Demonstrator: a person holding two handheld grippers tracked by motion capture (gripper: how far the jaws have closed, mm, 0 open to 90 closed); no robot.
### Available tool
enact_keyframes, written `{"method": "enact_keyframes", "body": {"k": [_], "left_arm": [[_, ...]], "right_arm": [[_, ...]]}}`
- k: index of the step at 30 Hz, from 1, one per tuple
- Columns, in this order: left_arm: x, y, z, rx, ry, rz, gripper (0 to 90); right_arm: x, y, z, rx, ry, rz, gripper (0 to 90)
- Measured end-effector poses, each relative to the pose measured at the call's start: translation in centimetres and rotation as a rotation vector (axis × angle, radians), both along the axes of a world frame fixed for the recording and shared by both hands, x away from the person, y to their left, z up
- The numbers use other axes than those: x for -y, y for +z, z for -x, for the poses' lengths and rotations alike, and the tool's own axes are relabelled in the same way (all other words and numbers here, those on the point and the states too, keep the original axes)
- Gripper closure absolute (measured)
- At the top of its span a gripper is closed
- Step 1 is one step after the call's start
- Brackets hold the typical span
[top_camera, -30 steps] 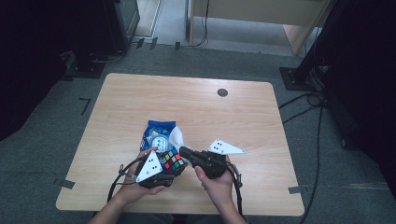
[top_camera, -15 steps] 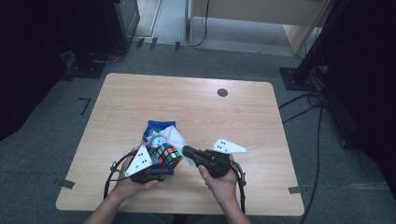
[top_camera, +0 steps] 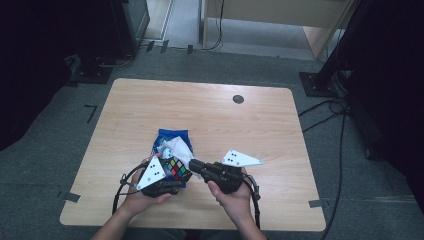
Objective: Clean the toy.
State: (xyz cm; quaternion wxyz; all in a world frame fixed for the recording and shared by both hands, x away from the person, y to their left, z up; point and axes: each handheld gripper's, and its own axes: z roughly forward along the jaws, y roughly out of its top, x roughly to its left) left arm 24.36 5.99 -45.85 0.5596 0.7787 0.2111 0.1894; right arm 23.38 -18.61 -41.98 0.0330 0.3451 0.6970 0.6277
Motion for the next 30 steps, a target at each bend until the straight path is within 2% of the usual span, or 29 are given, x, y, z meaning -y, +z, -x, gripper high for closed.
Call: {"method": "enact_keyframes", "body": {"k": [2, 6, 7, 10, 12, 15, 18, 20, 22, 23, 24, 27, 29, 30], "left_arm": [[-0.2, 0.1, 0.0, 0.007, -0.003, 0.006, 33.9], [-0.3, 0.4, 0.1, 0.001, -0.018, 0.045, 33.9], [-0.3, 0.4, 0.1, 0.002, -0.014, 0.049, 33.9], [-0.4, 0.3, -0.3, -0.009, 0.024, 0.037, 33.8], [-0.4, 0.1, -0.4, -0.016, 0.039, 0.031, 33.9], [-0.4, 0.0, -0.5, -0.019, 0.057, 0.027, 33.9], [-0.1, 0.0, -0.4, -0.008, 0.08, 0.016, 33.8], [0.0, -0.1, -0.4, -0.009, 0.087, 0.013, 33.8], [0.1, -0.1, -0.4, -0.008, 0.092, 0.012, 33.8], [0.2, -0.1, -0.4, -0.008, 0.095, 0.013, 33.8], [0.3, -0.1, -0.3, -0.008, 0.097, 0.014, 33.9], [0.7, -0.2, 0.0, 0.002, 0.095, 0.008, 33.8], [1.0, -0.2, 0.2, 0.018, 0.099, -0.011, 33.8], [1.1, -0.3, 0.3, 0.024, 0.101, -0.017, 33.8]], "right_arm": [[0.6, -0.4, -0.4, -0.01, -0.032, 0.006, 85.1], [2.0, -1.3, -1.3, -0.037, -0.129, 0.069, 85.1], [2.3, -1.6, -1.5, -0.041, -0.159, 0.106, 85.0], [2.7, -2.1, -1.9, -0.044, -0.204, 0.151, 83.1], [2.9, -2.2, -2.0, -0.044, -0.255, 0.174, 73.8], [2.8, -1.9, -1.8, -0.033, -0.303, 0.173, 61.3], [2.4, -1.0, -1.3, -0.022, -0.306, 0.147, 51.6], [1.9, -0.4, -0.8, -0.031, -0.28, 0.078, 44.8], [1.1, 0.1, -0.4, -0.057, -0.231, 0.004, 35.5], [0.6, 0.3, -0.2, -0.07, -0.202, -0.016, 31.7], [-0.2, 0.4, 0.0, -0.082, -0.179, -0.023, 28.4], [-1.5, 0.4, 0.3, -0.112, -0.157, -0.02, 23.3], [-1.9, 0.1, 0.3, -0.13, -0.165, -0.021, 22.9], [-2.0, 0.0, 0.2, -0.138, -0.188, -0.014, 23.5]]}}
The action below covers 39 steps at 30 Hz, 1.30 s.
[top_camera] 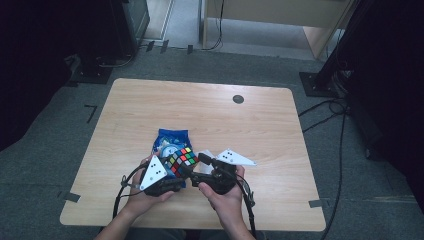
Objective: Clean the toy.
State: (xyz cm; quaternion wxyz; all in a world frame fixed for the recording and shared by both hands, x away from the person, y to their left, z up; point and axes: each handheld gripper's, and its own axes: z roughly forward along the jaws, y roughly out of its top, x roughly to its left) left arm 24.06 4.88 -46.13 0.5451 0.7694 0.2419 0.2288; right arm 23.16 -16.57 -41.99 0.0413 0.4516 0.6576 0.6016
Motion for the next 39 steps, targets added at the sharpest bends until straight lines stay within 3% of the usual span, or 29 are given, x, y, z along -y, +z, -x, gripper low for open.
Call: {"method": "enact_keyframes", "body": {"k": [4, 8, 10, 15, 17, 20, 23, 25, 31, 35, 39], "left_arm": [[0.1, 0.2, 0.3, 0.022, -0.005, 0.025, 33.8], [0.2, 0.2, 0.5, 0.032, -0.007, 0.036, 33.8], [0.3, 0.2, 0.6, 0.037, -0.011, 0.036, 33.8], [0.5, 0.2, 0.5, 0.025, -0.027, 0.026, 33.2], [0.3, 0.1, 0.3, 0.015, -0.061, 0.008, 31.7], [-0.3, -0.2, 0.2, 0.036, -0.087, -0.029, 28.8], [-0.7, -0.5, -0.3, 0.044, -0.053, -0.063, 27.7], [-0.8, -0.6, -0.5, 0.04, -0.04, -0.064, 27.7], [0.1, -0.2, 0.3, 0.095, -0.063, -0.107, 26.7], [0.6, -0.4, 0.8, 0.116, -0.071, -0.137, 24.1], [1.1, -0.2, 1.1, 0.131, -0.076, -0.132, 18.1]], "right_arm": [[0.2, -0.8, -0.5, -0.07, -0.031, 0.0, 22.9], [0.1, -1.7, -0.8, -0.126, 0.017, -0.069, 28.9], [0.0, -1.8, -0.8, -0.131, 0.037, -0.091, 32.8], [0.2, -1.6, -0.5, -0.113, 0.012, -0.058, 35.0], [0.5, -1.4, -0.6, -0.109, 0.004, -0.054, 35.0], [1.7, -0.9, -0.9, -0.102, -0.022, -0.063, 35.0], [3.2, -0.1, -1.2, -0.102, -0.014, -0.089, 34.9], [3.5, 0.2, -1.2, -0.108, 0.006, -0.082, 35.0], [2.4, -0.2, -1.2, -0.133, 0.077, -0.049, 34.9], [1.7, -0.4, -1.1, -0.125, 0.068, -0.019, 34.8], [1.0, -0.7, -1.1, -0.151, 0.094, -0.005, 34.8]]}}
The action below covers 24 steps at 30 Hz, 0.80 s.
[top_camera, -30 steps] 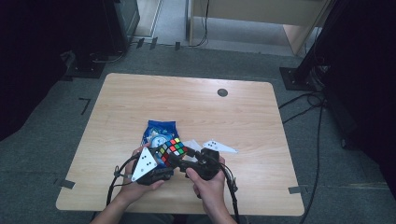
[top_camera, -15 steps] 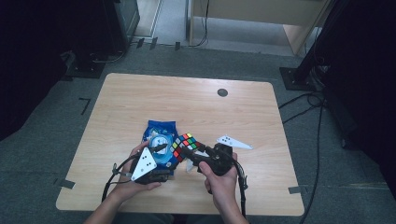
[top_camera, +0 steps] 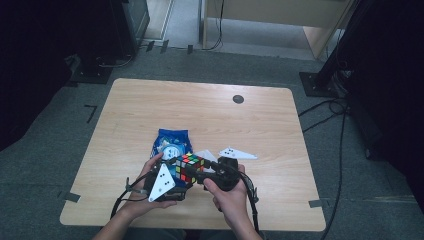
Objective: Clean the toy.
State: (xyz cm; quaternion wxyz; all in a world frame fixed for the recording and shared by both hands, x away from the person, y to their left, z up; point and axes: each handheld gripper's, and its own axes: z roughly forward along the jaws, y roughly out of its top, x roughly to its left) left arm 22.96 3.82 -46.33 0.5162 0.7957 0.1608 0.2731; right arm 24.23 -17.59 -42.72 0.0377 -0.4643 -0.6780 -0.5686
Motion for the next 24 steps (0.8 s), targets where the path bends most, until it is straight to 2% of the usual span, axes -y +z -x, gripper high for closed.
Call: {"method": "enact_keyframes", "body": {"k": [8, 11, 14, 16, 20, 22, 24], "left_arm": [[0.4, -0.3, 0.2, 0.016, -0.01, -0.024, 17.9], [0.5, -0.6, 0.3, 0.037, -0.005, -0.061, 24.9], [0.6, -0.6, 0.5, 0.04, -0.013, -0.053, 27.9], [0.7, -0.5, 0.8, 0.058, -0.02, -0.054, 33.6], [0.6, -0.6, 0.6, 0.056, -0.009, -0.049, 33.8], [0.2, -0.5, 0.2, 0.038, 0.011, -0.031, 33.9], [-0.7, -0.3, -0.5, 0.004, 0.049, 0.009, 33.9]], "right_arm": [[-0.6, -0.3, 0.0, -0.014, 0.011, 0.063, 34.9], [-0.5, -0.1, 0.0, -0.011, 0.009, 0.076, 34.9], [-0.5, 0.0, 0.1, -0.009, 0.012, 0.081, 34.8], [-0.6, -0.1, 0.0, -0.016, 0.02, 0.085, 34.8], [-0.6, -0.2, -0.1, -0.02, 0.028, 0.083, 34.7], [-0.3, -0.1, -0.1, -0.008, 0.034, 0.067, 34.5], [0.5, 0.4, -0.2, 0.027, 0.039, 0.029, 34.8]]}}
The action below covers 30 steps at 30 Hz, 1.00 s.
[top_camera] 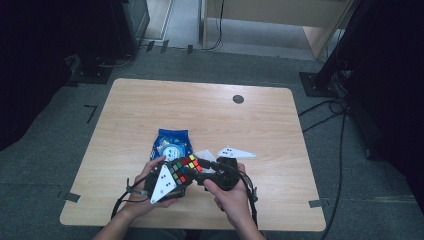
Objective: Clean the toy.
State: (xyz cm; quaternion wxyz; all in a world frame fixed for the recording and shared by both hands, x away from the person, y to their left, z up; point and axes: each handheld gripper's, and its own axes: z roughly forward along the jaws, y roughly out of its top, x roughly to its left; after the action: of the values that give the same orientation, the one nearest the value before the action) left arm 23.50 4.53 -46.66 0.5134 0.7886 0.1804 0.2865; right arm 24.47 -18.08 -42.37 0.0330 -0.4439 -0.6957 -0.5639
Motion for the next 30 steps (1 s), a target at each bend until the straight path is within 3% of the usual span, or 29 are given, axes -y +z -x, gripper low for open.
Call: {"method": "enact_keyframes", "body": {"k": [3, 5, 6, 7, 9, 10, 12, 15, 20, 24, 25, 27, 29, 30], "left_arm": [[-1.5, 0.2, -1.2, -0.046, 0.064, 0.044, 33.9], [-2.0, 0.3, -1.5, -0.058, 0.082, 0.053, 33.8], [-2.1, 0.3, -1.6, -0.06, 0.086, 0.058, 33.9], [-2.2, 0.3, -1.6, -0.062, 0.084, 0.061, 33.9], [-2.0, 0.3, -1.5, -0.06, 0.077, 0.058, 33.9], [-2.0, 0.3, -1.5, -0.061, 0.074, 0.056, 33.9], [-1.9, 0.1, -1.4, -0.066, 0.067, 0.055, 33.8], [-1.8, 0.0, -1.5, -0.073, 0.059, 0.048, 33.8], [-1.9, -0.1, -1.4, -0.074, 0.049, 0.045, 33.8], [-1.8, -0.1, -1.3, -0.075, 0.045, 0.048, 33.9], [-1.8, -0.1, -1.3, -0.074, 0.043, 0.046, 33.9], [-1.6, -0.2, -1.2, -0.077, 0.037, 0.041, 33.8], [-1.4, -0.3, -1.2, -0.08, 0.028, 0.036, 33.9], [-1.3, -0.4, -1.2, -0.083, 0.024, 0.03, 33.9]], "right_arm": [[1.4, 0.4, -0.1, 0.023, -0.061, -0.03, 35.9], [1.8, 0.0, -0.5, 0.011, -0.099, -0.015, 37.1], [1.8, -0.4, -0.7, 0.007, -0.124, 0.027, 37.6], [1.7, -1.1, -1.0, 0.023, -0.16, 0.108, 38.1], [1.4, -2.9, -1.5, 0.071, -0.245, 0.313, 40.7], [1.5, -4.3, -2.0, 0.052, -0.26, 0.363, 41.8], [1.9, -6.4, -2.8, -0.023, -0.237, 0.352, 43.2], [2.1, -8.3, -3.3, -0.045, -0.245, 0.431, 44.1], [1.9, -9.0, -3.2, 0.013, -0.244, 0.522, 55.4], [1.7, -9.1, -3.0, 0.059, -0.256, 0.59, 71.7], [1.8, -9.0, -3.0, 0.047, -0.248, 0.581, 81.8], [2.2, -9.0, -3.1, 0.006, -0.234, 0.539, 88.6], [3.1, -8.9, -3.5, -0.058, -0.217, 0.44, 89.6], [3.5, -8.8, -3.5, -0.06, -0.209, 0.382, 89.6]]}}
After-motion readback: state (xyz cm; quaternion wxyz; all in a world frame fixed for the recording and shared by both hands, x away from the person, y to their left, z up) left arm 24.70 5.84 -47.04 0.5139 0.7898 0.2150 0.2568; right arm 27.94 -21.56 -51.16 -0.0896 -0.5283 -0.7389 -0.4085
